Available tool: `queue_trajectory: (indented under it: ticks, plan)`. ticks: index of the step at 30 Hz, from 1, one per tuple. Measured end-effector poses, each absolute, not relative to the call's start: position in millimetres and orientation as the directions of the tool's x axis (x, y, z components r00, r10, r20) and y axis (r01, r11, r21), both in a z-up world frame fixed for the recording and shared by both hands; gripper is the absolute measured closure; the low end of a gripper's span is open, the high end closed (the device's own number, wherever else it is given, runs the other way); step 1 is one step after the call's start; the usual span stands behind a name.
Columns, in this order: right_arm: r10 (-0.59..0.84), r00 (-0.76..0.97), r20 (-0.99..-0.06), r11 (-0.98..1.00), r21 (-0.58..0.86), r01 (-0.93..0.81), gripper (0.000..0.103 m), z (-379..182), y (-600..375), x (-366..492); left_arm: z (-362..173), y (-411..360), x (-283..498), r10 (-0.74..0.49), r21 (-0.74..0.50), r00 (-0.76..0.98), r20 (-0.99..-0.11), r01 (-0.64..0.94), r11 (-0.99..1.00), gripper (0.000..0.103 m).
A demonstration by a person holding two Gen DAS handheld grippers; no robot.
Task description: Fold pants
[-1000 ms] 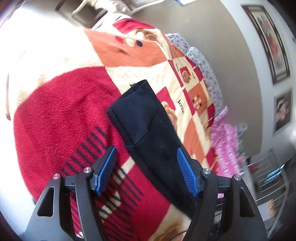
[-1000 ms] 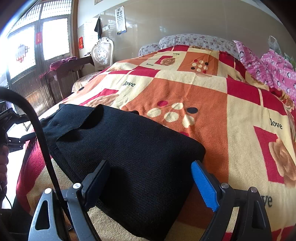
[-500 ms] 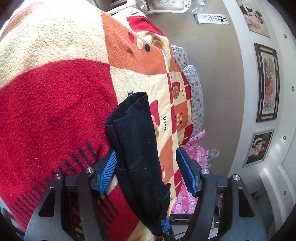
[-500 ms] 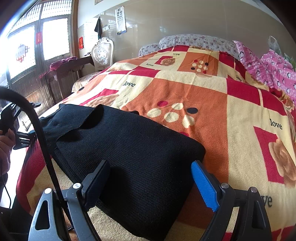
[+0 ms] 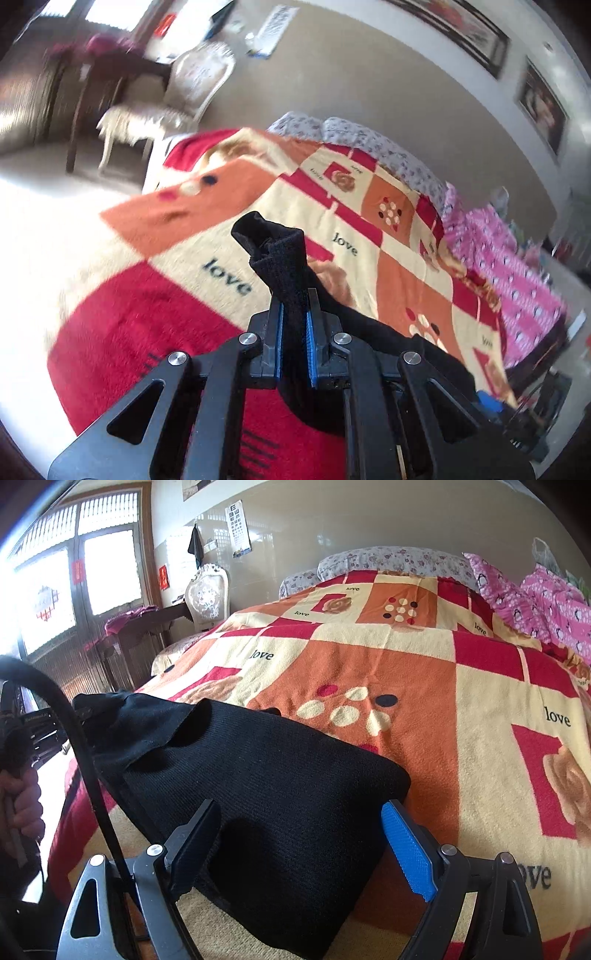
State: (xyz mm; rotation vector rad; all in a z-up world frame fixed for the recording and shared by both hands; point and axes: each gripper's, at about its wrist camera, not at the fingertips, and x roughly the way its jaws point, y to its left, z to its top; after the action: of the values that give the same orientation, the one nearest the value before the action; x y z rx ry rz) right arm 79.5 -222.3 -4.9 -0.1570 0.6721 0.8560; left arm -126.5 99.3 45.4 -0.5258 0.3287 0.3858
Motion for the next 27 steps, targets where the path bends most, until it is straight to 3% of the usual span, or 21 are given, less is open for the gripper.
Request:
queue_trajectory:
  ticks: [5,9,15,23,27]
  plan:
    - [0.707,0.437,-0.556,0.652,0.274,-0.707,0.016,-1,-243,91,63,37,-97,0.203,-0.187,0.919,-0.337,-0.277,0.942,0.095]
    - [0.727,0.447,-0.521,0.651,0.317,-0.69,0.016,2,-252,93,59,-8,-70,0.102,-0.083,0.927,-0.36,-0.141,0.987,0.095]
    - [0.74,0.503,-0.447,0.668,0.396,-0.63,0.016,6,-276,98,57,-49,-46,0.026,-0.068,0.921,-0.389,-0.057,0.996,0.095]
    - [0.743,0.59,-0.315,0.62,0.657,-0.43,0.016,-5,-339,122,45,-123,-28,-0.103,-0.004,0.889,-0.447,0.113,0.994,0.095]
    - [0.759,0.609,-0.23,0.535,0.753,-0.382,0.025,-14,-364,128,34,-139,-15,-0.112,0.023,0.866,-0.488,0.142,0.99,0.095]
